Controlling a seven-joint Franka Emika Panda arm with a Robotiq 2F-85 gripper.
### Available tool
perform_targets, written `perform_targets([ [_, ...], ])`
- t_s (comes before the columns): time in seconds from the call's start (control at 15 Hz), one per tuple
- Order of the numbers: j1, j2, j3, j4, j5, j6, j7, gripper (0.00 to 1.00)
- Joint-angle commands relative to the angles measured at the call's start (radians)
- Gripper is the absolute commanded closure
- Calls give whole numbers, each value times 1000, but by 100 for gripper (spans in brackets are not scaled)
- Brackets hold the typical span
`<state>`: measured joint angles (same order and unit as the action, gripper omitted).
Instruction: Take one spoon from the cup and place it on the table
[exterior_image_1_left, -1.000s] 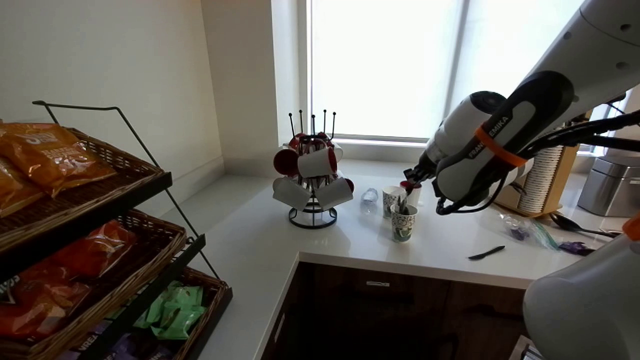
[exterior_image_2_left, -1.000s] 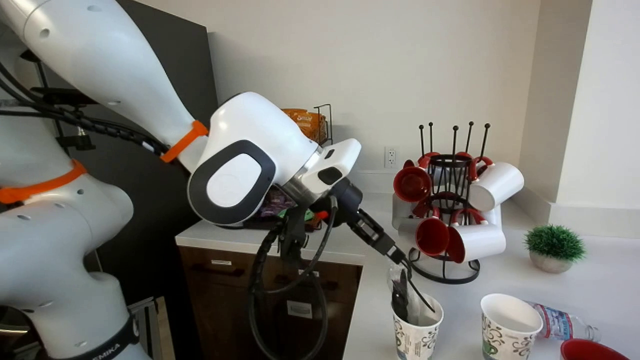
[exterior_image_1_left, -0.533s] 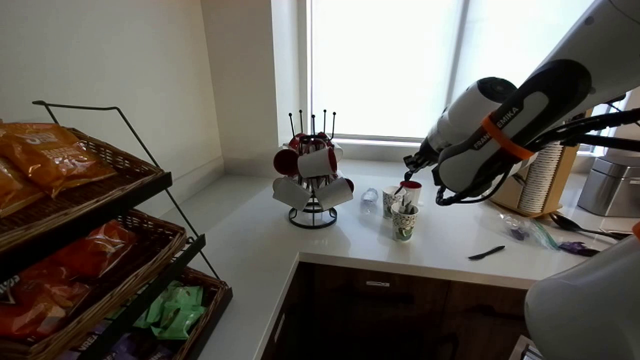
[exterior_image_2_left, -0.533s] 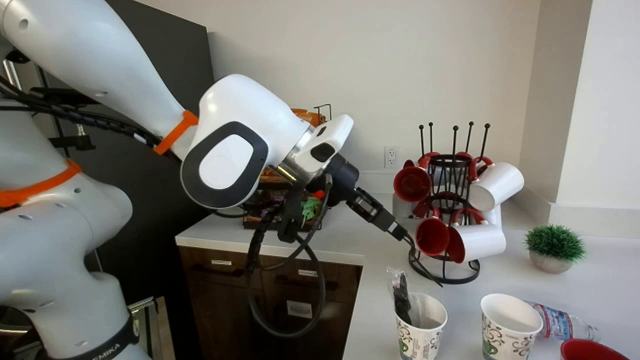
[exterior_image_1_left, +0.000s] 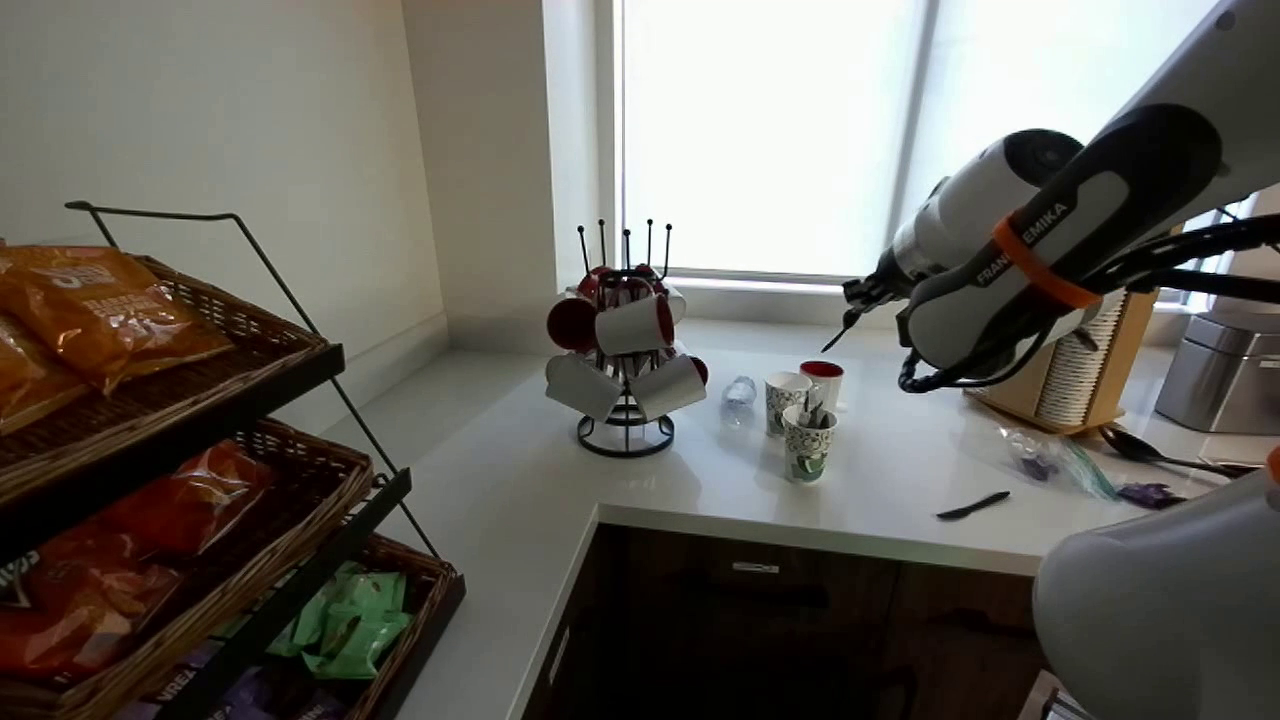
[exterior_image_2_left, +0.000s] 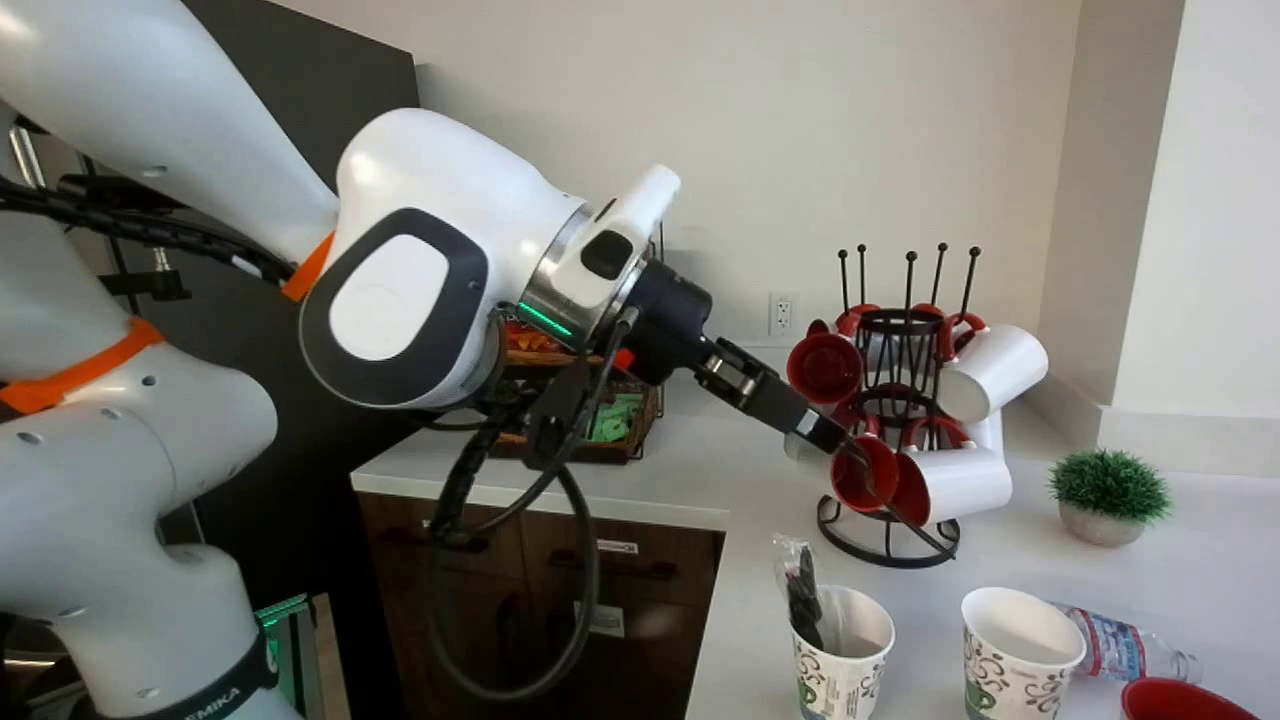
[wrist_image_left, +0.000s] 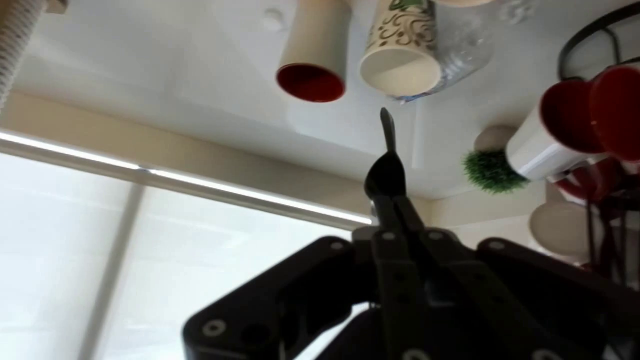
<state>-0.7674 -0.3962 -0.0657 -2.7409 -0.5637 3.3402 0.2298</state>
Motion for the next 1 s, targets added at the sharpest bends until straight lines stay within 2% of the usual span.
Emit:
perform_targets([
  [0.0,-229,-5,96,-16,1,96,-21,99],
  [0.2,-429,36,204,-8,8,158,-74,99],
  [0.47,-683,107,386,-5,53,261,-158,99],
  [0.67,-771,199,473,-1,55,280,-194,99],
  [0.93,-802,311,531,-3,52,236,-219,99],
])
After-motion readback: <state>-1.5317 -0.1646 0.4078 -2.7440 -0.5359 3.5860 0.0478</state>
